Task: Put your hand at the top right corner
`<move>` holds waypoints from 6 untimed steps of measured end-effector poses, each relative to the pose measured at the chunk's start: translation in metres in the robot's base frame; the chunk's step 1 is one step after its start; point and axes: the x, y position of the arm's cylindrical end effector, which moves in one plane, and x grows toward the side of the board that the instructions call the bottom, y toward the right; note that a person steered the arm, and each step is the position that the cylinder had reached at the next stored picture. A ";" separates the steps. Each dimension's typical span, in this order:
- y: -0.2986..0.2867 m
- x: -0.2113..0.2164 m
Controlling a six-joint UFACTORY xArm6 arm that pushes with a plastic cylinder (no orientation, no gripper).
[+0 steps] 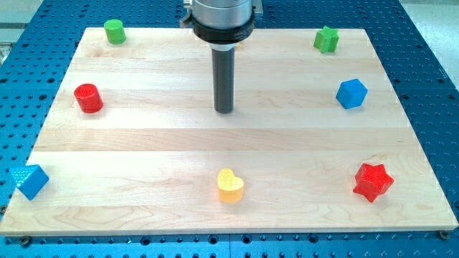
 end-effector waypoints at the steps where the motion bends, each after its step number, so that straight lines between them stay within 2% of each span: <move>1: 0.071 -0.032; 2: 0.105 -0.054; 4: 0.116 -0.073; 5: 0.152 -0.120; 6: 0.244 -0.128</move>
